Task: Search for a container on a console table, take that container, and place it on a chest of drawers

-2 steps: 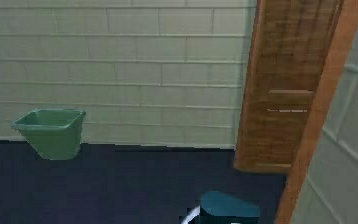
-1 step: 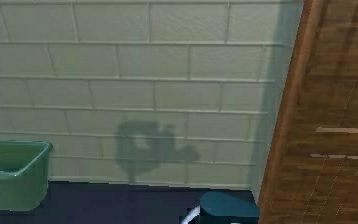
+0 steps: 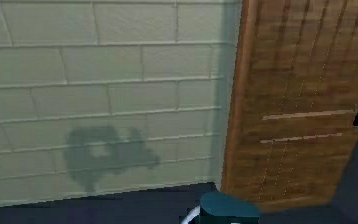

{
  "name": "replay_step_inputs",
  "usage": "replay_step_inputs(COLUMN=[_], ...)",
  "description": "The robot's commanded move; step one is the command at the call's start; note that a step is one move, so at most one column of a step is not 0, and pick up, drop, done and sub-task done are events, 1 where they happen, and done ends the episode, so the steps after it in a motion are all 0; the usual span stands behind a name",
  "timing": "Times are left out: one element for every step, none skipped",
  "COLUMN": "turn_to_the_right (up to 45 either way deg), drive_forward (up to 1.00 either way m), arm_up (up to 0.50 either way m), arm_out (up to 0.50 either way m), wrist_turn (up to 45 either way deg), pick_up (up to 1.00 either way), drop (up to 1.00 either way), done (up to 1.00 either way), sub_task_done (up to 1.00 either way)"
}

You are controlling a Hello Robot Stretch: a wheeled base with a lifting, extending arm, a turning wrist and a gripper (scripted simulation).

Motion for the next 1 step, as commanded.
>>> replay_step_inputs(turn_to_the_right=[0.0], drive_forward=[0.45], arm_up=[0.00], arm_out=[0.00], wrist_turn=[0.0], pick_up=[0.00], drop=[0.00], done=[0.00], sub_task_done=[0.00])
